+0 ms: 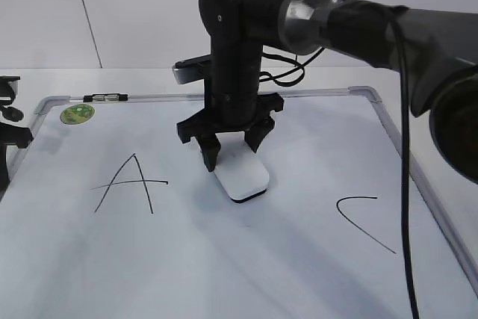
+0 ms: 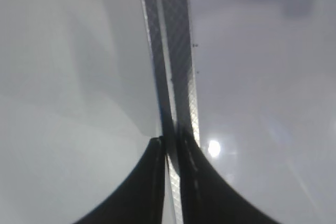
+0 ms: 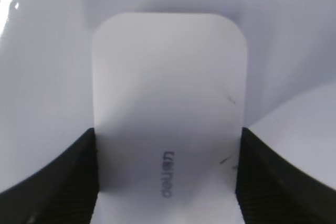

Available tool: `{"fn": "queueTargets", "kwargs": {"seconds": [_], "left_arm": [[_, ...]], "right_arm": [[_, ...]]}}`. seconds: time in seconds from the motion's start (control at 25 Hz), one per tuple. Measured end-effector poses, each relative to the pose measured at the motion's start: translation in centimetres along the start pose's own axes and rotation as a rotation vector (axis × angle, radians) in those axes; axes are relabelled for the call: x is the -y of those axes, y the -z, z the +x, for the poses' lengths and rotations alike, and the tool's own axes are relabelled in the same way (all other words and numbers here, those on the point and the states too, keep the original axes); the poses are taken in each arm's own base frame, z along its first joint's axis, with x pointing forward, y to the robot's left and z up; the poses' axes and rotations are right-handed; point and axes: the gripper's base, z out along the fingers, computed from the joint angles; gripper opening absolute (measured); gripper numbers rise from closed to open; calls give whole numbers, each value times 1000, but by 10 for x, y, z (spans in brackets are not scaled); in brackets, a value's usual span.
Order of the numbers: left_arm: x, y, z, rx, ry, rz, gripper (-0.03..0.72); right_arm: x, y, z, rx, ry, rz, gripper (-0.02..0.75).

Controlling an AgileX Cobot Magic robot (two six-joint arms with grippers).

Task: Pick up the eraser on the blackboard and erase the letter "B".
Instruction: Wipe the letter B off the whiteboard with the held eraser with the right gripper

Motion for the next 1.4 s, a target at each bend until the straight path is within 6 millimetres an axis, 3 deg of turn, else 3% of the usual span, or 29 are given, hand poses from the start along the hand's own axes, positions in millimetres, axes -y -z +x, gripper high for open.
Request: {"fn": "queueTargets", "kwargs": {"seconds": [0.56, 1.04, 1.2, 1.4], "left_arm": [[0, 0, 0, 0, 2, 3, 38], [1, 0, 2, -26, 6, 13, 38], [1, 0, 3, -32, 6, 14, 38], [1, -1, 3, -37, 6, 14, 38]], "right_arm": [[71, 2, -9, 54, -215, -119, 552], [74, 22, -5, 98, -206, -91, 552], [72, 50, -2, 155, -195, -89, 552], [59, 69, 1, 189, -160, -94, 552]]}}
